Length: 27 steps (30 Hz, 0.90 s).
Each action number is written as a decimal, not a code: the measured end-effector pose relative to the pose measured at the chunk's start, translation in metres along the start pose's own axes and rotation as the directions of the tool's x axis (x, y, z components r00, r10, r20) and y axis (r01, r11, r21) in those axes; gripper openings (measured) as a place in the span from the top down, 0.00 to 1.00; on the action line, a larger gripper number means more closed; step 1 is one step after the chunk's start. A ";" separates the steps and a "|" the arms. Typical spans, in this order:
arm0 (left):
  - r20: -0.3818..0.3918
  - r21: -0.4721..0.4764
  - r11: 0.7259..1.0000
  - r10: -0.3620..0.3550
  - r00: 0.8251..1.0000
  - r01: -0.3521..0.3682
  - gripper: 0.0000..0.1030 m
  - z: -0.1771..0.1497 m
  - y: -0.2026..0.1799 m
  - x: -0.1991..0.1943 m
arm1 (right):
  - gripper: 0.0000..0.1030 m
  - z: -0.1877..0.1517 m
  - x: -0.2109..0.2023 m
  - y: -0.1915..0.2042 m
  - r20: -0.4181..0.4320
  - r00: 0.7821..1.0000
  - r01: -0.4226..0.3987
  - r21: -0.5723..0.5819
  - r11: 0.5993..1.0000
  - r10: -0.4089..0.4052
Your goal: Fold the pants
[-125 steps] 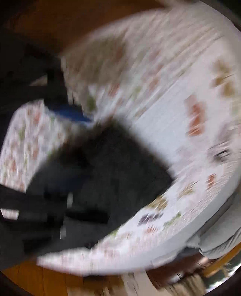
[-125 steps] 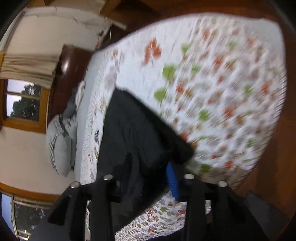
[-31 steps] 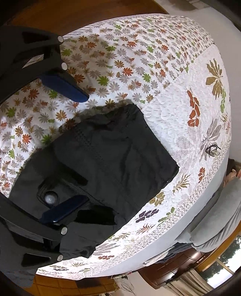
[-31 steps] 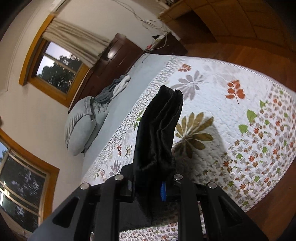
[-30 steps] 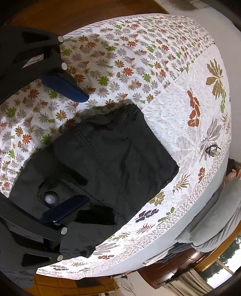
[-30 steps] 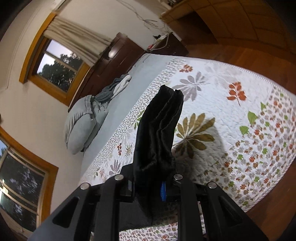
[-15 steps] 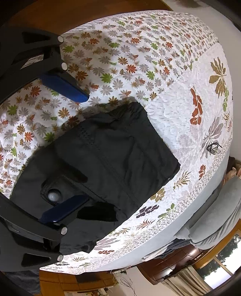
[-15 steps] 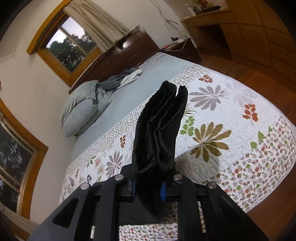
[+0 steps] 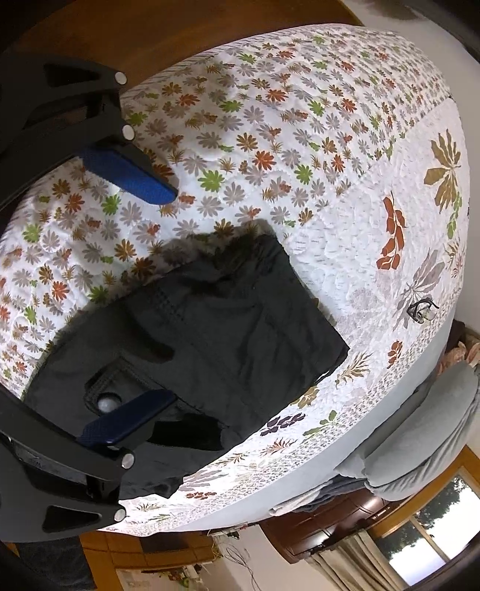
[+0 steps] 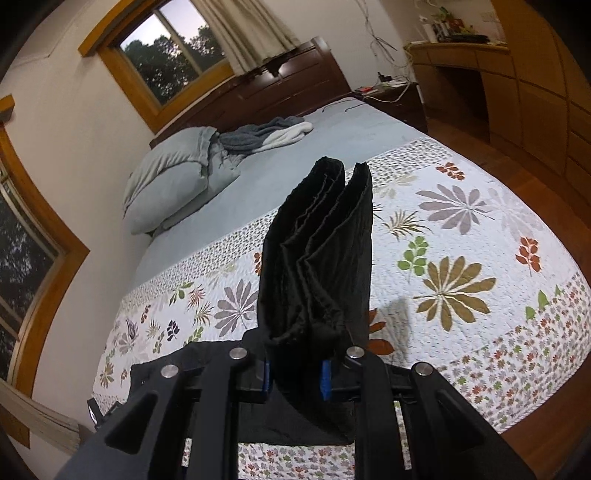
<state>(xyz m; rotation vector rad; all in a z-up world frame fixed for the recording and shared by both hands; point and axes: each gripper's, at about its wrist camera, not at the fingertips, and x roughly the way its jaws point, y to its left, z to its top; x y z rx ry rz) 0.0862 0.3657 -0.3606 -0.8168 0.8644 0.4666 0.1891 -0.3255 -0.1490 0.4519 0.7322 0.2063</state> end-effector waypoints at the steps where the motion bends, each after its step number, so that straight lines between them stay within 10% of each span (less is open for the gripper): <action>1: 0.000 -0.001 1.000 -0.003 1.000 0.003 0.03 0.000 0.000 0.000 | 0.82 -0.001 0.002 0.005 -0.002 1.000 0.002 -0.010 1.000 -0.002; 27: 0.022 -0.028 0.998 -0.059 0.998 0.059 0.03 0.002 0.017 -0.008 | 0.82 -0.075 0.099 0.164 -0.137 0.981 0.070 -0.409 0.910 -0.137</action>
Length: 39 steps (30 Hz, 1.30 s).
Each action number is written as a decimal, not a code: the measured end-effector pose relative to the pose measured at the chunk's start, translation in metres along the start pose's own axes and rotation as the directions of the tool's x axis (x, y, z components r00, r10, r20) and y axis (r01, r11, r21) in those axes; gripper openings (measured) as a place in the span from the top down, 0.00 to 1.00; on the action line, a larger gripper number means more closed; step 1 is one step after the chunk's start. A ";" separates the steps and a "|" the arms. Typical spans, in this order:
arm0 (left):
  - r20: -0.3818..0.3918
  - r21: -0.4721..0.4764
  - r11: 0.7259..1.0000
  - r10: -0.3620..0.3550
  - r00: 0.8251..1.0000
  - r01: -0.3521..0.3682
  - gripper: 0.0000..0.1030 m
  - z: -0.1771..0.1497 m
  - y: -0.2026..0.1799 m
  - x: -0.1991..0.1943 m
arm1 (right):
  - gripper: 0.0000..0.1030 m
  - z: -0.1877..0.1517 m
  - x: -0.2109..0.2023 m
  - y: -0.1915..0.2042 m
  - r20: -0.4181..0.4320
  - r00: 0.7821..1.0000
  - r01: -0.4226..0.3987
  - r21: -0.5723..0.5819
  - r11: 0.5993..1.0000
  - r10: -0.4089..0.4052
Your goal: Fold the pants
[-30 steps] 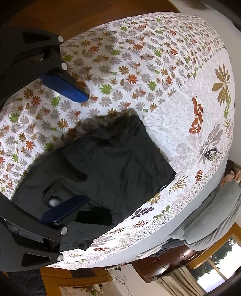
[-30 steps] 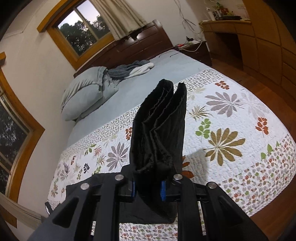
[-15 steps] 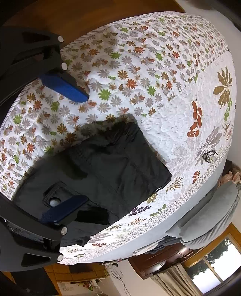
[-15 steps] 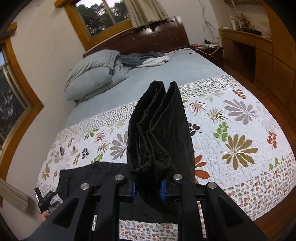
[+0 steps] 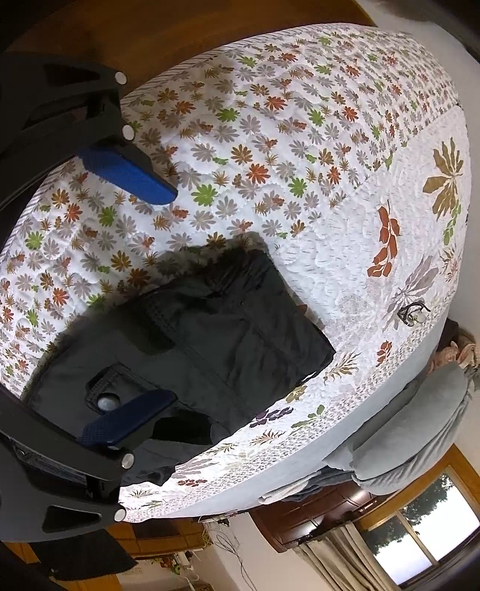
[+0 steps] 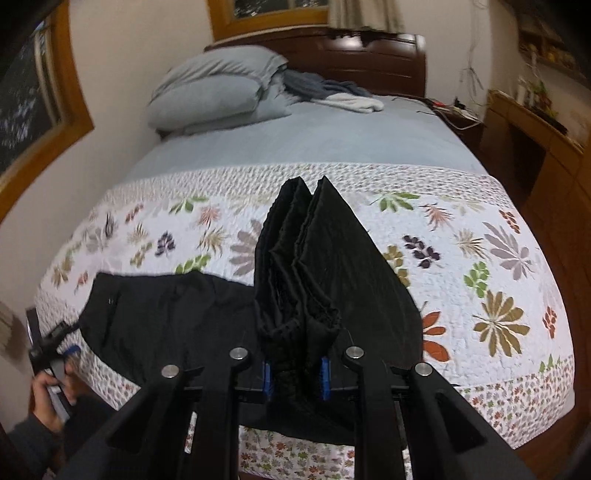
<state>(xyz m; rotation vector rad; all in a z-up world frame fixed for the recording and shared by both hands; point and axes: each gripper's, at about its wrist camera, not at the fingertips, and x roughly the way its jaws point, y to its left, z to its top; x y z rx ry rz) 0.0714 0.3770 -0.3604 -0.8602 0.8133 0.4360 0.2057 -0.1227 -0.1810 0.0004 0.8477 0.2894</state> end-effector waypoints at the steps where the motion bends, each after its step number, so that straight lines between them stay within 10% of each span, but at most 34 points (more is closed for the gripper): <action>1: 0.000 0.000 1.000 -0.001 1.000 0.001 0.03 0.000 0.000 0.000 | 0.82 -0.003 0.005 0.005 -0.010 1.000 -0.006 -0.005 1.000 0.006; 39: 0.018 0.013 1.000 -0.003 1.000 0.003 0.03 0.002 -0.012 0.006 | 0.82 -0.041 0.069 0.093 -0.086 0.992 0.067 -0.280 0.958 -0.095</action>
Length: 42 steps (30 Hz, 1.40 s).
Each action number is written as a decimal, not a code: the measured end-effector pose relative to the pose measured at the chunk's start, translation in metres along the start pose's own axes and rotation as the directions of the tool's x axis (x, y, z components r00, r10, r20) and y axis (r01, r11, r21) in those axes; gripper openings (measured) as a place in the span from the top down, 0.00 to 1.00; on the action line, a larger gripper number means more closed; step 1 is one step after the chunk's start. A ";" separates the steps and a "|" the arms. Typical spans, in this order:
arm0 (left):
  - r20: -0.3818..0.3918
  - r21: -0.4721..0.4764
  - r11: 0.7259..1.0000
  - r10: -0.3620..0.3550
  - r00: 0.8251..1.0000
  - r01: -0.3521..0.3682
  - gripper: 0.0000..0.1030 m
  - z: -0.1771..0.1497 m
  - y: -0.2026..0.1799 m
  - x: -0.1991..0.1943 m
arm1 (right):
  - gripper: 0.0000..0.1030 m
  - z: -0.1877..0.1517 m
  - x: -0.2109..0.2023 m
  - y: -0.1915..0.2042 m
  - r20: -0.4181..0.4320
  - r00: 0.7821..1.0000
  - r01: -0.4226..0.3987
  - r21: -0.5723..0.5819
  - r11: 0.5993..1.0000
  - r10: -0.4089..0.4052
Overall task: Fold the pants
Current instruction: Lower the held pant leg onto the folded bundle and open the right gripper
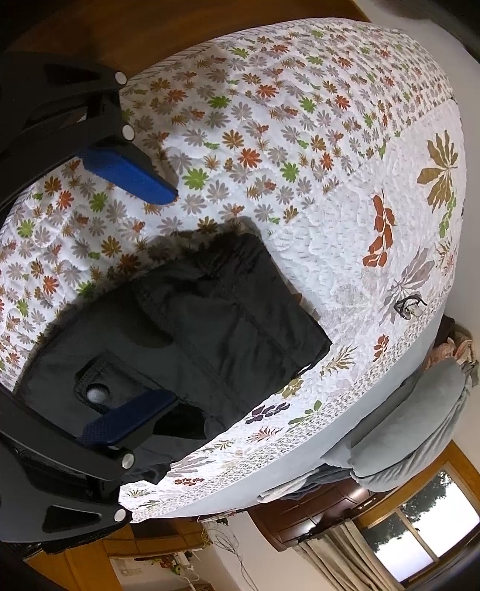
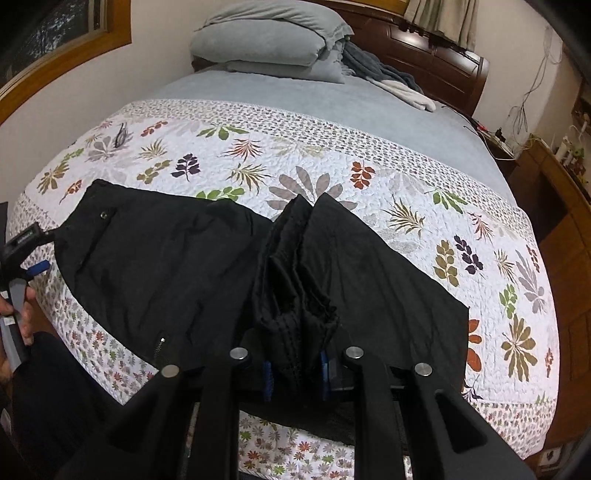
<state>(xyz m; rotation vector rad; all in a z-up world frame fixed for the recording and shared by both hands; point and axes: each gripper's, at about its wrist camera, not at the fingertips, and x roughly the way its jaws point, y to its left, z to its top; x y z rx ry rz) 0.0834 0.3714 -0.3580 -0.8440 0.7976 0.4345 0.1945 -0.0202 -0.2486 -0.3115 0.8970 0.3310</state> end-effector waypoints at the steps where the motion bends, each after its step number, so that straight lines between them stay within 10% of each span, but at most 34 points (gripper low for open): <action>1: 0.000 0.003 1.000 -0.001 1.000 0.001 0.03 0.000 0.000 0.000 | 0.82 0.000 0.000 0.002 0.003 1.000 0.001 -0.007 1.000 -0.001; 42: 0.011 -0.014 0.999 -0.041 0.999 0.041 0.03 0.002 0.004 -0.002 | 0.75 -0.056 0.093 0.103 -0.083 0.985 0.112 -0.377 0.919 -0.154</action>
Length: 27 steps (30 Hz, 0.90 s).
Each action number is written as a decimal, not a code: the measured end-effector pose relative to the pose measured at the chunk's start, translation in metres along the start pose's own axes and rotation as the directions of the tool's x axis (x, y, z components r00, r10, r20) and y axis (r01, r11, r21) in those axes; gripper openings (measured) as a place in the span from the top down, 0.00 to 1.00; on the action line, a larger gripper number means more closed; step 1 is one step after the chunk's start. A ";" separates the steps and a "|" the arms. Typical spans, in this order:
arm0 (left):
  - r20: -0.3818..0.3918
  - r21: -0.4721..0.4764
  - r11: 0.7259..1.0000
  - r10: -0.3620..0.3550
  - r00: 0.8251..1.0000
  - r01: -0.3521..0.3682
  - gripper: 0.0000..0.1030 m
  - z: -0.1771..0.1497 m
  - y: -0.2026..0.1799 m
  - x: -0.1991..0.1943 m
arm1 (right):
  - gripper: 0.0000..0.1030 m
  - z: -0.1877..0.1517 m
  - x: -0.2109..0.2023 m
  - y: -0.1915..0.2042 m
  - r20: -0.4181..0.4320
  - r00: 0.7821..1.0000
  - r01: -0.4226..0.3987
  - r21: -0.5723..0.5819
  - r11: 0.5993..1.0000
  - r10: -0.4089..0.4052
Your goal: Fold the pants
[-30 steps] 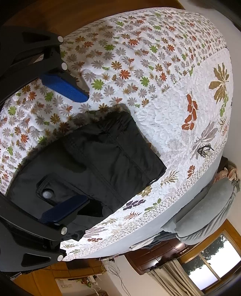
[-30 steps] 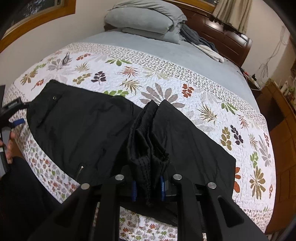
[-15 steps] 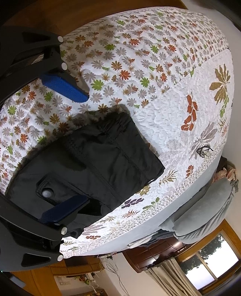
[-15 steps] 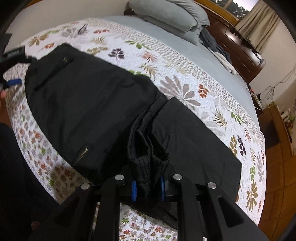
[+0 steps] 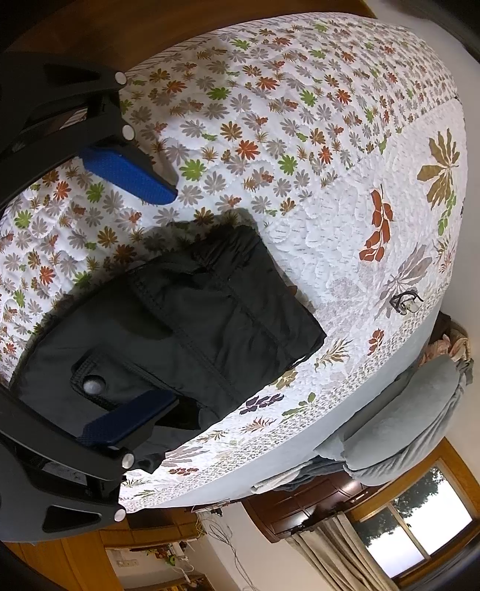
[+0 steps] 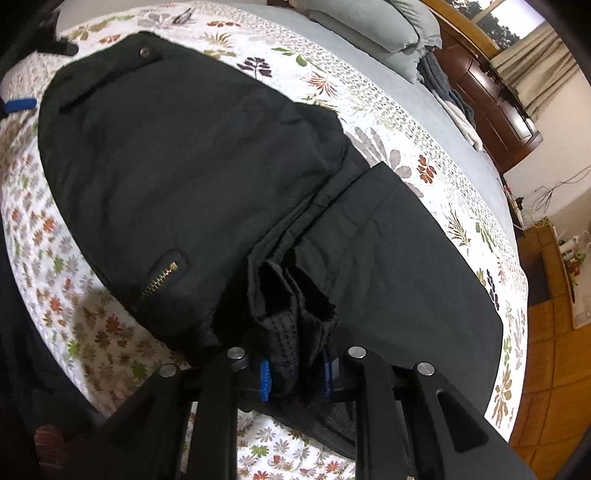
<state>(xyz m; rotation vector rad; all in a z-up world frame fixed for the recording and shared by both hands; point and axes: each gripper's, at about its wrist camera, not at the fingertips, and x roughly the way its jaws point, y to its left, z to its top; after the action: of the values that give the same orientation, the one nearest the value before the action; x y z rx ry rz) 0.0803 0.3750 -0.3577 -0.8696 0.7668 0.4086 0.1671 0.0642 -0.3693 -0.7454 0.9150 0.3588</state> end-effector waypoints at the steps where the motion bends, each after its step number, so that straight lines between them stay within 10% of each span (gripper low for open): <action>1: 0.000 0.000 1.000 -0.001 1.000 0.001 0.03 0.000 0.000 0.000 | 0.74 -0.001 -0.002 0.000 0.006 1.000 -0.005 0.003 1.000 0.005; 5: 0.000 0.000 1.000 -0.001 1.000 0.001 0.03 0.000 0.000 0.000 | 0.50 -0.002 -0.025 -0.024 0.038 0.990 -0.136 0.098 0.986 0.133; 10: 0.000 -0.003 1.000 -0.002 1.000 0.002 0.03 0.000 0.001 -0.001 | 0.38 -0.012 -0.062 -0.088 0.198 0.914 -0.401 0.318 0.859 0.354; 20: -0.016 0.009 1.000 0.010 1.000 -0.010 0.03 -0.001 -0.001 0.004 | 0.39 -0.024 0.004 -0.088 0.012 0.912 -0.379 0.407 0.831 0.411; 27: -0.041 0.005 1.000 0.007 0.999 -0.007 0.03 0.002 0.001 0.011 | 0.41 -0.016 -0.026 -0.101 0.063 0.908 -0.404 0.392 0.826 0.414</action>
<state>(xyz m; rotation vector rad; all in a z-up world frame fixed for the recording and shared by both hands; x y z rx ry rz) 0.0875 0.3775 -0.3659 -0.8736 0.8088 0.3962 0.2007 -0.0169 -0.3113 -0.1691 1.1309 0.5225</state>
